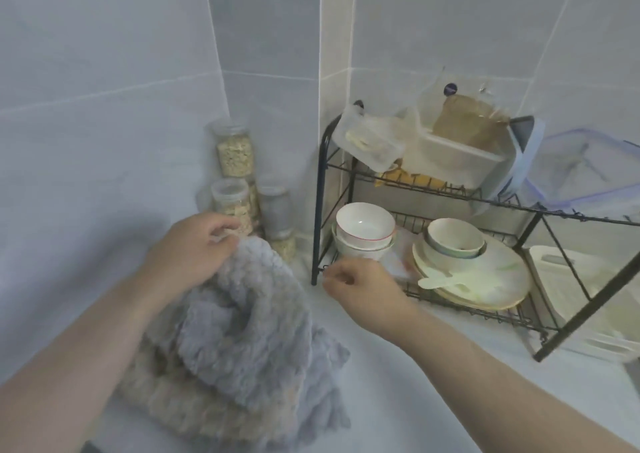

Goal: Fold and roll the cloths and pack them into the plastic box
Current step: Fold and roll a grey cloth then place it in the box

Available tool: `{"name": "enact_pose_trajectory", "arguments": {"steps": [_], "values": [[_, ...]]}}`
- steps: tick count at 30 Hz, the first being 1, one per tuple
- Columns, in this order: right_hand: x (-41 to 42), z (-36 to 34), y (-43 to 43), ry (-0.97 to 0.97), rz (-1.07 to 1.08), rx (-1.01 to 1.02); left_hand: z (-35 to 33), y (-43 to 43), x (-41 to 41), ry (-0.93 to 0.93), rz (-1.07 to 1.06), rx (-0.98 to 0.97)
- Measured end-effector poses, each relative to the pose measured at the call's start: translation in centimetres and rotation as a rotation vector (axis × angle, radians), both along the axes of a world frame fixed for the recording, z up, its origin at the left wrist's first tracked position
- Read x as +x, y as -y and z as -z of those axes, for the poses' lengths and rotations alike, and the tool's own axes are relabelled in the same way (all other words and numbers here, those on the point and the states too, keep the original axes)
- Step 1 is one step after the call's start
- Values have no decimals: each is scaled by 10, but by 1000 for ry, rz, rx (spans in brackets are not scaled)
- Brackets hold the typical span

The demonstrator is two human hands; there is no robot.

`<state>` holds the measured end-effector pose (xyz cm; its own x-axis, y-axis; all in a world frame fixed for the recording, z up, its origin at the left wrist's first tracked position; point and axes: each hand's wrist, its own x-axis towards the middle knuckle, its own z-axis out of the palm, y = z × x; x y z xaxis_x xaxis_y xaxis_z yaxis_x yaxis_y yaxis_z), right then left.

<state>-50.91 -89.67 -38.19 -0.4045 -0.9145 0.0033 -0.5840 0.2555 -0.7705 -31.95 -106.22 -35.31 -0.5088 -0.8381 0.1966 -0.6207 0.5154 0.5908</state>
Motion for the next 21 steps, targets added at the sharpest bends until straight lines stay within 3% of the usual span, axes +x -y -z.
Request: {"name": "enact_pose_trajectory", "arguments": {"steps": [9,13,18,21], "values": [[15,66,30,146,37,-211,31,32,7,-110,13,-70],[30,76,21,-76,65,-349,40,24,15,-123,74,-170],[84,75,3,-389,-56,-534,44,5,49,-210,154,-238],[113,84,-11,-628,-118,-515,45,-8,76,-153,289,-180]]}}
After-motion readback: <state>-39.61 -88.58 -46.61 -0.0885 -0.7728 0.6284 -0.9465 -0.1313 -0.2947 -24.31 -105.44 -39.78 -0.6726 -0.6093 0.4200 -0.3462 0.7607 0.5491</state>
